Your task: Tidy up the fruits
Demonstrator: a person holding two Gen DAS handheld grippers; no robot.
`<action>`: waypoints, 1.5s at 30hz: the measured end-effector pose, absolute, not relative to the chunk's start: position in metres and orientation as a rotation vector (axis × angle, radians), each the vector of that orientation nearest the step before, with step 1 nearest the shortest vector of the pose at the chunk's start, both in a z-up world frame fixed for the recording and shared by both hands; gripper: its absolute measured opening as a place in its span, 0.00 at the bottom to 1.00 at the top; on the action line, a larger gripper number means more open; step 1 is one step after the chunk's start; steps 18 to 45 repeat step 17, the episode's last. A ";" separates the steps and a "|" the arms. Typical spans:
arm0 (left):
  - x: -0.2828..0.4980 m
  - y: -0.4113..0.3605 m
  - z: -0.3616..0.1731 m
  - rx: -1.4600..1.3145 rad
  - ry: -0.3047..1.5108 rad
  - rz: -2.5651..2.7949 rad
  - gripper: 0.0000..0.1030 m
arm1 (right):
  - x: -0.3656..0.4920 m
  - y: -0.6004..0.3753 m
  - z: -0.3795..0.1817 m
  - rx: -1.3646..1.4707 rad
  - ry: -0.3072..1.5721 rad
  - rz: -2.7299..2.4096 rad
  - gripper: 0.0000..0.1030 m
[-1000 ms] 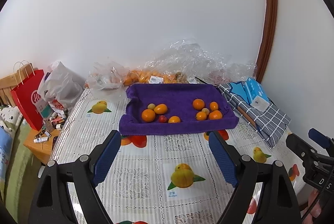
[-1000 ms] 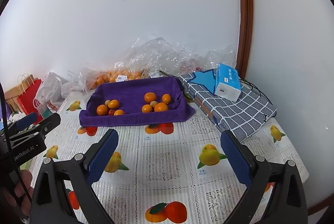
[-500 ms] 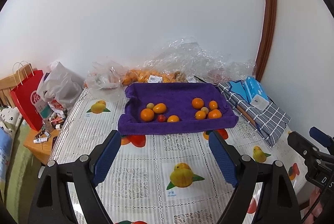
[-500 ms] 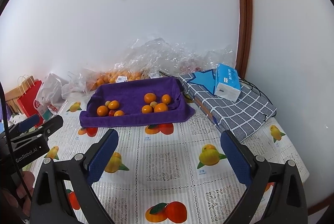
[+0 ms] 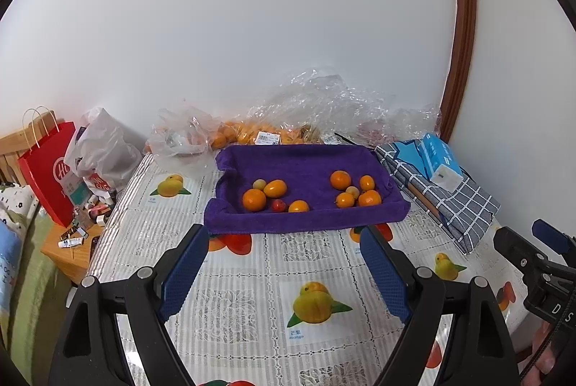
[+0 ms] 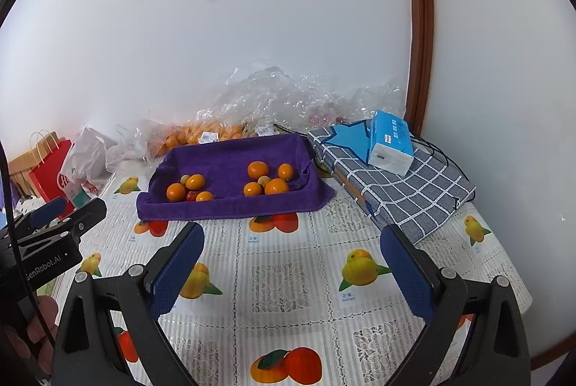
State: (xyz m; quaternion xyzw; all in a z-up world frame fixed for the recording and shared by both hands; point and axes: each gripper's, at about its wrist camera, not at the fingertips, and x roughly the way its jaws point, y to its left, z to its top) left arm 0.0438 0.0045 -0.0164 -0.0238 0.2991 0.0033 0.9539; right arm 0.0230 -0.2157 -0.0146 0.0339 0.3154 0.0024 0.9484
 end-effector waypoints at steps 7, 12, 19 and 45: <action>0.042 0.005 -0.018 -0.056 0.609 0.008 0.83 | 0.022 -0.214 -0.016 0.066 0.642 0.007 0.95; 0.042 0.007 -0.017 -0.067 0.607 0.008 0.83 | 0.023 -0.216 -0.015 0.071 0.644 0.005 0.95; 0.042 0.008 -0.017 -0.055 0.596 0.008 0.83 | 0.022 -0.216 -0.015 0.076 0.644 0.001 0.95; 0.042 0.008 -0.017 -0.055 0.596 0.008 0.83 | 0.022 -0.216 -0.015 0.076 0.644 0.001 0.95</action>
